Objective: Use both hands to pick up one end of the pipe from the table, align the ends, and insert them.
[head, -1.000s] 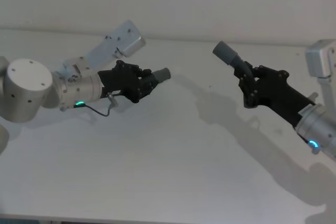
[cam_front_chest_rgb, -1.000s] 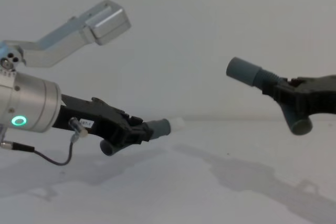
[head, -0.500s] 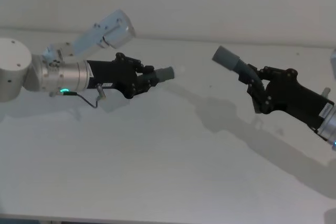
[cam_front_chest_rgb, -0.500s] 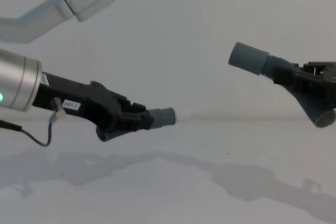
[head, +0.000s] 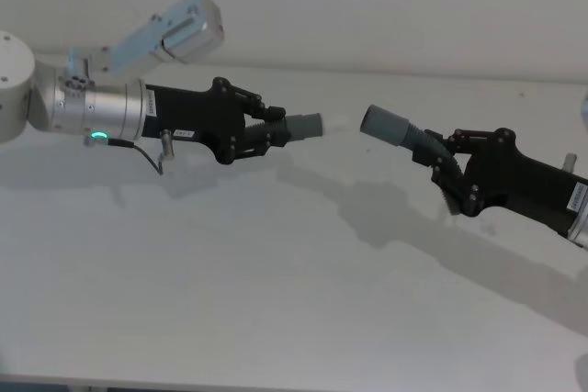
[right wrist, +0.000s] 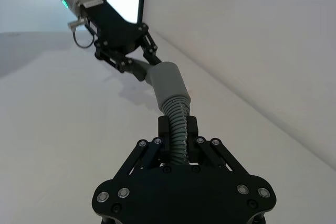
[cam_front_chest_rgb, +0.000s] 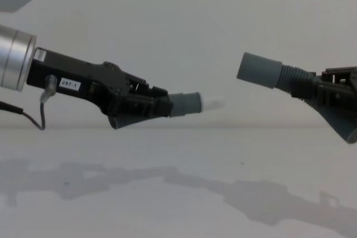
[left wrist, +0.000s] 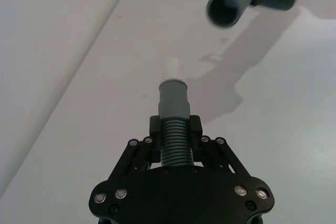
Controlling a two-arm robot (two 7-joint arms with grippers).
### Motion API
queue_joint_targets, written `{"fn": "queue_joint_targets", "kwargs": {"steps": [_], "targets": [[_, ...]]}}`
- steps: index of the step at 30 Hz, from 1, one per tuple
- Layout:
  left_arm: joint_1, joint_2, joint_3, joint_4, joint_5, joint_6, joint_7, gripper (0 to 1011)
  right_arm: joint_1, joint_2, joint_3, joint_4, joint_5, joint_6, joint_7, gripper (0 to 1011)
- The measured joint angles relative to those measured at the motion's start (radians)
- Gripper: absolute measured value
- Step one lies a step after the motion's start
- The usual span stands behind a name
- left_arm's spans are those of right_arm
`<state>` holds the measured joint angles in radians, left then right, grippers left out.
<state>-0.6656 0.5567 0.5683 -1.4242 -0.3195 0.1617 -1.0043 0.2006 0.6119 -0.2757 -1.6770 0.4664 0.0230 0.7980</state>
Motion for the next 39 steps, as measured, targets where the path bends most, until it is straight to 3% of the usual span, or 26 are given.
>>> {"fn": "queue_joint_targets", "kwargs": {"steps": [10, 25, 39], "targets": [[-0.031, 0.017, 0.016, -0.006, -0.034, -0.027, -0.092, 308, 0.012, 0.027, -0.023, -0.003, -0.017, 0.024, -0.002, 173], [-0.049, 0.057, 0.041, -0.044, -0.039, -0.03, -0.142, 308, 0.003, 0.061, -0.033, 0.001, -0.029, 0.038, -0.017, 173], [-0.068, 0.068, 0.066, -0.049, -0.036, -0.034, -0.166, 308, -0.005, 0.085, -0.032, 0.019, 0.034, 0.018, 0.045, 173]]}}
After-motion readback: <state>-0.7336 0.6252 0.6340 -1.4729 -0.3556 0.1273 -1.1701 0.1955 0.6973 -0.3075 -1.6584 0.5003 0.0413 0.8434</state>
